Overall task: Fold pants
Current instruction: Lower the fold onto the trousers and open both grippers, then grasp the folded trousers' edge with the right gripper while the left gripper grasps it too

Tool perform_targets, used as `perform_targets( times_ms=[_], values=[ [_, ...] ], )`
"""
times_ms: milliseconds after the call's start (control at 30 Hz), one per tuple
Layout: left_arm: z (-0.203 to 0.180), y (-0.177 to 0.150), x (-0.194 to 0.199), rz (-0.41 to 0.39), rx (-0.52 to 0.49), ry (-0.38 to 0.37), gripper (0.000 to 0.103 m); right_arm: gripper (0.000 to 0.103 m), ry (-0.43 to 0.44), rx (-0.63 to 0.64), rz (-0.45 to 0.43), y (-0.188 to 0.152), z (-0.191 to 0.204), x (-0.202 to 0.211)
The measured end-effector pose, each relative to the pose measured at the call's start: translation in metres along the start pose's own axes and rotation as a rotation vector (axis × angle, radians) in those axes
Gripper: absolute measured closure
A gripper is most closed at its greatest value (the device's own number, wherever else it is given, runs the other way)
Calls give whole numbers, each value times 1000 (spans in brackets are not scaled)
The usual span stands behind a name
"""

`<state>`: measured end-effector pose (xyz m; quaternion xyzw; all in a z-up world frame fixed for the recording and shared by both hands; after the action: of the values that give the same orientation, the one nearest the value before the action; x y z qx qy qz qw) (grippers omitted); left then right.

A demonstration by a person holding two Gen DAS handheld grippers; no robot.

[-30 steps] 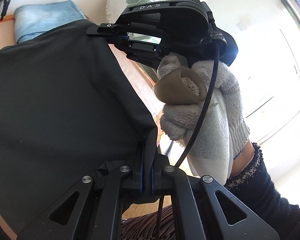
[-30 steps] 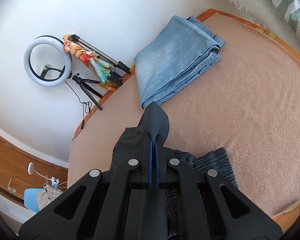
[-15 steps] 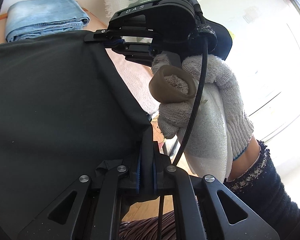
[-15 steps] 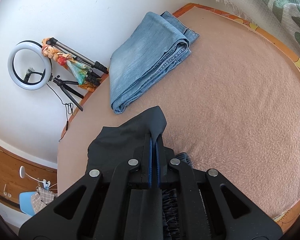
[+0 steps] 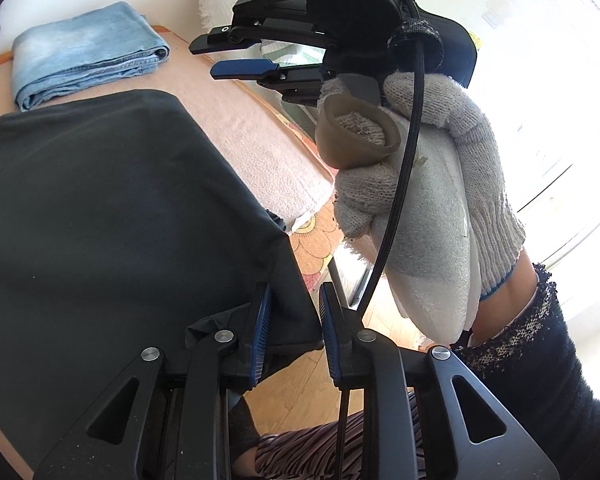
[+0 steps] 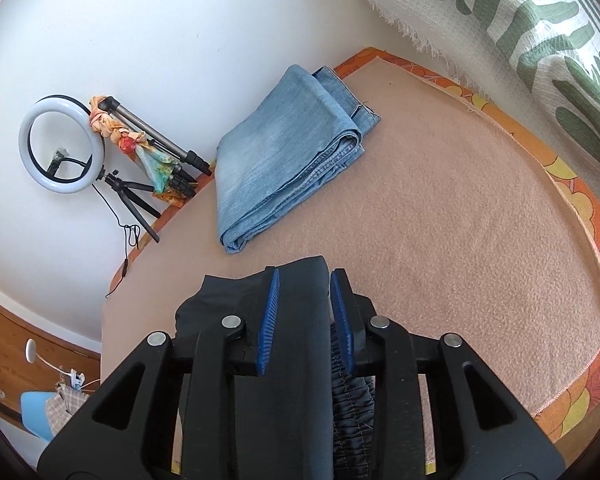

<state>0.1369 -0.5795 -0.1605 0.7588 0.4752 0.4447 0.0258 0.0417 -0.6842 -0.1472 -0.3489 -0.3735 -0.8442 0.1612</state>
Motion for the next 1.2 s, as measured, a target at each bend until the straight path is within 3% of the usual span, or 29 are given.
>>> perform_targets(
  times_ms=[267,533,633,733,800,900,1033,1200],
  values=[
    [-21,-6,14,-20,-37,-7,79,64,6,28,-17,-2,14,21],
    [51,-22,80,-126,40,136,73,62,20,122,12,-19,45,27],
    [77,-42,91,-166,116,184,72,61,47,181,44,-25,67,16],
    [103,-59,91,-156,166,222,72,61,84,252,79,-30,98,-3],
    [121,-82,100,-145,221,212,72,61,126,305,101,-32,122,-15],
    [138,-94,96,-138,273,184,72,51,170,378,130,-34,156,-32],
    [134,-106,98,-142,284,145,72,48,210,422,186,-35,186,-63],
    [134,-105,100,-153,312,62,72,48,170,510,293,-39,214,-112]
  ],
)
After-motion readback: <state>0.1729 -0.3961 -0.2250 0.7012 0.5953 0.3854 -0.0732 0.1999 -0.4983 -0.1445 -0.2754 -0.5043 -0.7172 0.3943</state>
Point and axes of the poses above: each gripper's, at about its wrist camera, not at the fingertips, and x roughly against the way its jaws point, z to its left, y to its top, the point moved 5 cm from there along -x, roughly the way its jaws point, and after that the axes turned 6 degrees about x, right-handed, at the moved point
